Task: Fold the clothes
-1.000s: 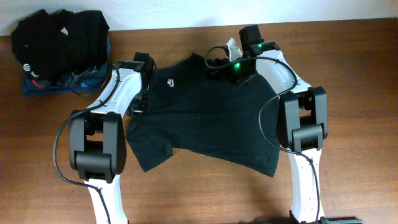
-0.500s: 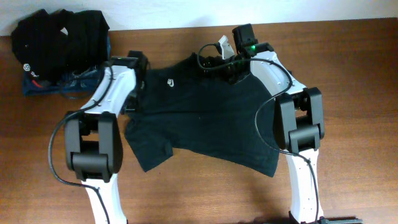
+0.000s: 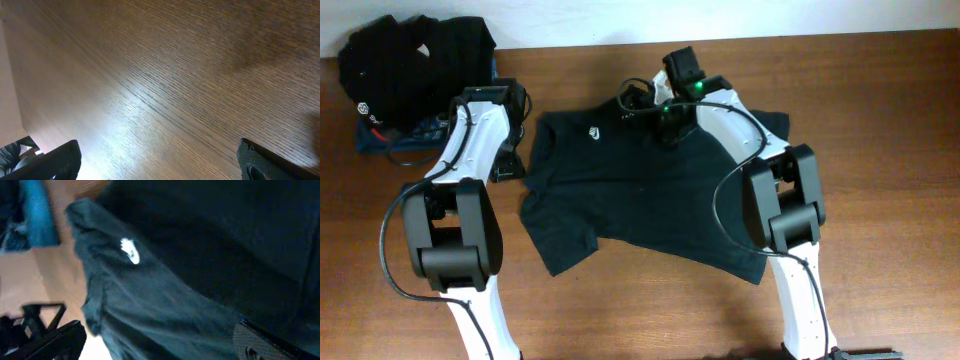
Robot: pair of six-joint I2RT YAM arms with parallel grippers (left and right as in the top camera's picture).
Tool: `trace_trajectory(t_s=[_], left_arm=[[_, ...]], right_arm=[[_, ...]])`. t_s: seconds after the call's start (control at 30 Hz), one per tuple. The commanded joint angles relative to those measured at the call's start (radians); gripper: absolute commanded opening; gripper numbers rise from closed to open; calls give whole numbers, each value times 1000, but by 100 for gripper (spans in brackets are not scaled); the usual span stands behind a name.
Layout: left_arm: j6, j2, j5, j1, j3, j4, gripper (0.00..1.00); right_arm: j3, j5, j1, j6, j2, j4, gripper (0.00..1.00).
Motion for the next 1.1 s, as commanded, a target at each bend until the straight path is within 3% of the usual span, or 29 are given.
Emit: trace_trajectory(t_s=[0.0,0.43,0.57,0.7,0.77,0.87,1.07], left_arm=[[-21,-12,-11,3,18,2,99],[-21,-12,54,3,18,13,99],[-21,-12,54,3,18,13,99],[-20,-12,54,3,18,13,99],[-21,-12,54,3,18,13,99],[-20,-12,54,3,18,12,99],[-20,-12,54,3,18,12,99]], right_arm=[[20,123,32,150,7,-13,99],[20,340,42,387,8,99,97],[20,389,42,404,9,97,76],[20,409,41,404,9,94,34],[20,413,41,404,9,94,20],[20,436,41,404,9,90,8],[20,443,41,404,9,80,4]])
